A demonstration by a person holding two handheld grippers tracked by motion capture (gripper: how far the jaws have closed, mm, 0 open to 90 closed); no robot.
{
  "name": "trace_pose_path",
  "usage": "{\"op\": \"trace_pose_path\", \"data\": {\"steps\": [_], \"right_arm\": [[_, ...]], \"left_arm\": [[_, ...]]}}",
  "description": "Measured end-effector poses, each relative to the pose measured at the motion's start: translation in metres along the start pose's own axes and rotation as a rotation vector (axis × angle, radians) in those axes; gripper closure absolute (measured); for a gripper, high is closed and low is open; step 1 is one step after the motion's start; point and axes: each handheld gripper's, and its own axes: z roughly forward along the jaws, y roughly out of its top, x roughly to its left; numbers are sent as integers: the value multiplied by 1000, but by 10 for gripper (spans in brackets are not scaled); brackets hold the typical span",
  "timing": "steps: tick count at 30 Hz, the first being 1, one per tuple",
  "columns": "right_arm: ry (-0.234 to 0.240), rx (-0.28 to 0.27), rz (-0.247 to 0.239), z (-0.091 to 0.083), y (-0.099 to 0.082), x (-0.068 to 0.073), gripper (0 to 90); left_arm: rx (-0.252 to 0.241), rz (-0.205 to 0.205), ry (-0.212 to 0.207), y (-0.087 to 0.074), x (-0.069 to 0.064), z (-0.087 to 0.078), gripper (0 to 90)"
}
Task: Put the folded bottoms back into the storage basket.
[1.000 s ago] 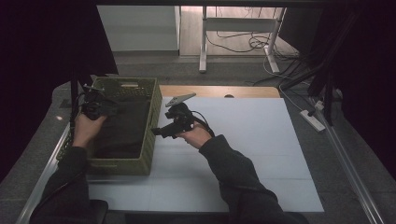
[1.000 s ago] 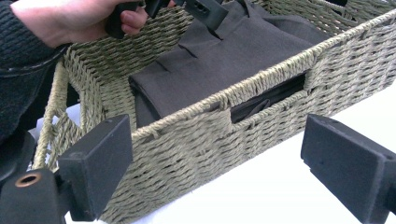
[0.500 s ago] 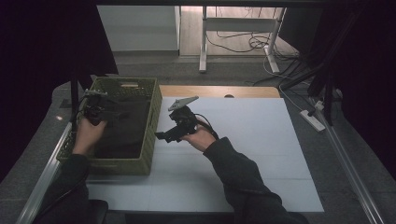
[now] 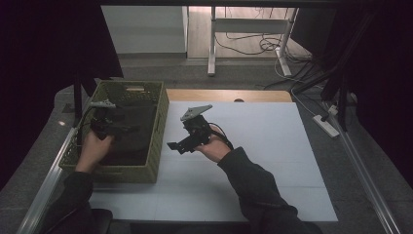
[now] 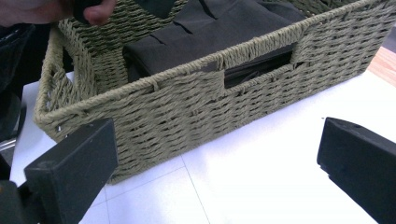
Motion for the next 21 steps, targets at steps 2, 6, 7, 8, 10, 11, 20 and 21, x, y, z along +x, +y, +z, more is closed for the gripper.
{"op": "trace_pose_path", "data": {"steps": [2, 6, 7, 8, 10, 11, 20, 21], "right_arm": [[-1, -4, -6, -2, -1, 1, 0], [0, 0, -24, -6, -5, 3, 0], [3, 0, -25, -6, -7, 4, 0], [2, 6, -29, -7, -8, 4, 0], [-1, 11, -38, -9, -11, 4, 0], [-4, 12, -41, -9, -13, 4, 0], [-22, 0, -28, -19, -26, -1, 0], [-21, -3, -26, -20, -27, -1, 0]], "left_arm": [[5, 7, 0, -2, -3, -1, 0], [-1, -6, -15, -6, -8, -3, 0], [-4, -6, -20, -7, -10, -4, 0], [-5, -7, -25, -7, -12, -5, 0], [-11, -5, -25, -8, -16, -8, 0], [-14, -4, -27, -9, -18, -9, 0], [-5, 29, -3, -22, -38, -20, 0], [-12, 28, -5, -24, -39, -22, 0]]}}
